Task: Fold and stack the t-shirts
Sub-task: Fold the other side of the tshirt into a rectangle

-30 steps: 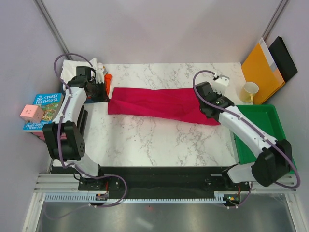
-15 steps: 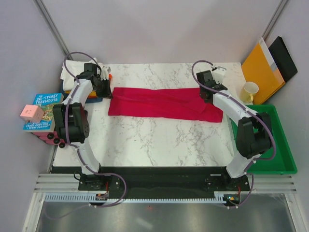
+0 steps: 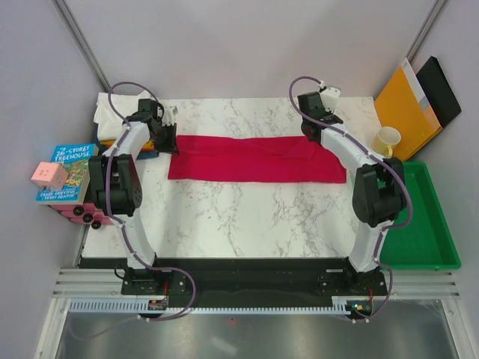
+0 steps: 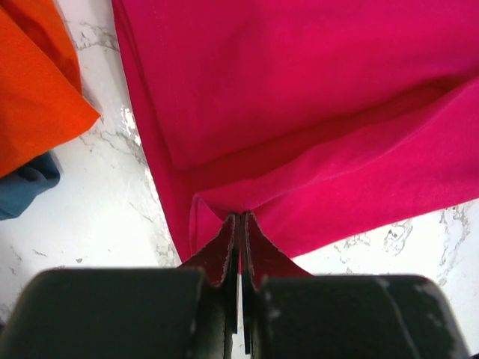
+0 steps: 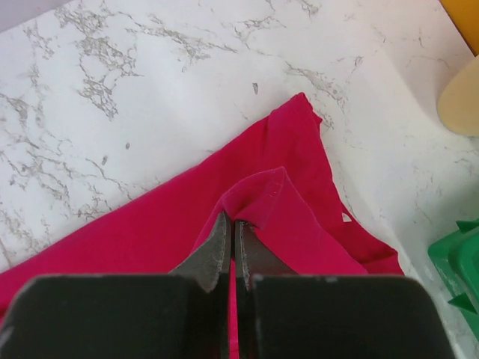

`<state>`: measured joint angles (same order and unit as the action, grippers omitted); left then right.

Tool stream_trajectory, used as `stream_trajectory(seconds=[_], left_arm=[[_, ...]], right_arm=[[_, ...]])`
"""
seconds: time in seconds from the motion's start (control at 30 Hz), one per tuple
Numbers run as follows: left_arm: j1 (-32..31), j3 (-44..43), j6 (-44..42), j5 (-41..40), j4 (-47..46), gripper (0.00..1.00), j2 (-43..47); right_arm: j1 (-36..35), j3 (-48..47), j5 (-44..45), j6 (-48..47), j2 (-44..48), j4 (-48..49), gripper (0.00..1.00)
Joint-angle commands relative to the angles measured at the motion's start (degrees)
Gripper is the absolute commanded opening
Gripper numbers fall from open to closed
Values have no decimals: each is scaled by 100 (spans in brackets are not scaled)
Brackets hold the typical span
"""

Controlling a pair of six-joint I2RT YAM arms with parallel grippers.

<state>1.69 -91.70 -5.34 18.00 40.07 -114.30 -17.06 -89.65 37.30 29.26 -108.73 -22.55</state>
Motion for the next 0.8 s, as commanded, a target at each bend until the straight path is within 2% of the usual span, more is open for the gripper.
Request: stream_trajectory(seconds=[0.0,0.53,0.77], left_arm=[[24,-287,95,-165,-193,2,-154],[41,-463,51,-938,-193,2,-593],[59,-577,51,-1026,-184,2,-707]], right_arm=[[89,-281,14,-34,-350,128,0],[414,-756,-47,45,-1159,128,0],[458,-1037,-65,10,-1449,128,0]])
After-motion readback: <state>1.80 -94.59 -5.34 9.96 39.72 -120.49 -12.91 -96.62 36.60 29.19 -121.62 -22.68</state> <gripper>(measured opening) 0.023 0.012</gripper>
